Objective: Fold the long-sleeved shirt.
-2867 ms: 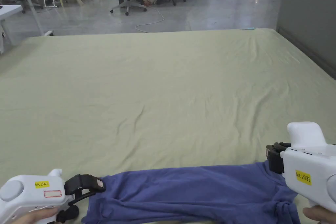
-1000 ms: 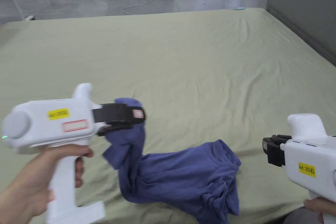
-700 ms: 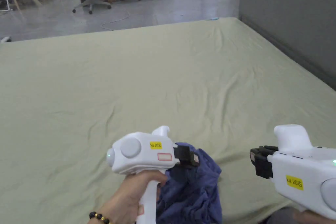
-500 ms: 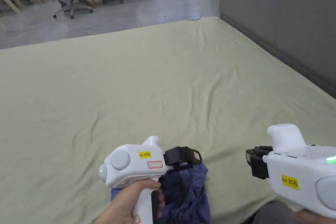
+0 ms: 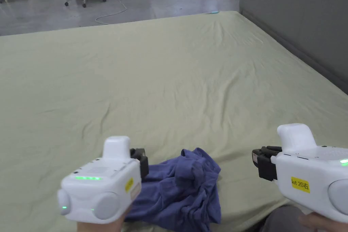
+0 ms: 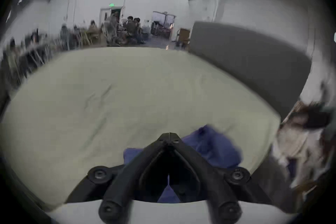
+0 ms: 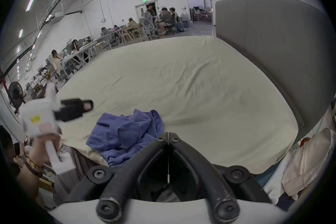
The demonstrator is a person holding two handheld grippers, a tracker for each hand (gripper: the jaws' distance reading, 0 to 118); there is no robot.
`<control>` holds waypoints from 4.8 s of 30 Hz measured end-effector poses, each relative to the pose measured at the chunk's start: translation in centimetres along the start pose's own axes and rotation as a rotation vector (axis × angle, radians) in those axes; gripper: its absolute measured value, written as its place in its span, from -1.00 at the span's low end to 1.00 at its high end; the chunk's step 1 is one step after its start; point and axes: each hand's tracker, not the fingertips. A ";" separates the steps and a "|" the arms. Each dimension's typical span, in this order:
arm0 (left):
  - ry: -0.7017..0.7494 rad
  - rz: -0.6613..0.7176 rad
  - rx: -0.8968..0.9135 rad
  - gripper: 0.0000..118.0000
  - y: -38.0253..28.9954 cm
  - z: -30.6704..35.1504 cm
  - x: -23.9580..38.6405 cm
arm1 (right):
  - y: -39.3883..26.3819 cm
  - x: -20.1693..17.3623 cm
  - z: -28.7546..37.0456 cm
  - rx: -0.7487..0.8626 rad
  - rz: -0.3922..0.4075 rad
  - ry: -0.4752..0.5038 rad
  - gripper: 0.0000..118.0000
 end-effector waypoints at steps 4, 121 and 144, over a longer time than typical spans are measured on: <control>-0.114 0.063 -0.083 -1.00 -2.5 -3.4 4.4 | -0.3 -0.4 0.1 -0.006 0.018 0.002 -1.00; 0.367 0.020 0.716 -0.97 11.5 15.2 -10.1 | 12.8 -16.2 -1.3 0.707 0.198 -0.092 -1.00; 0.287 0.018 0.487 -0.97 1.2 6.6 -2.9 | 3.5 -7.7 -5.2 0.654 0.170 -0.232 -1.00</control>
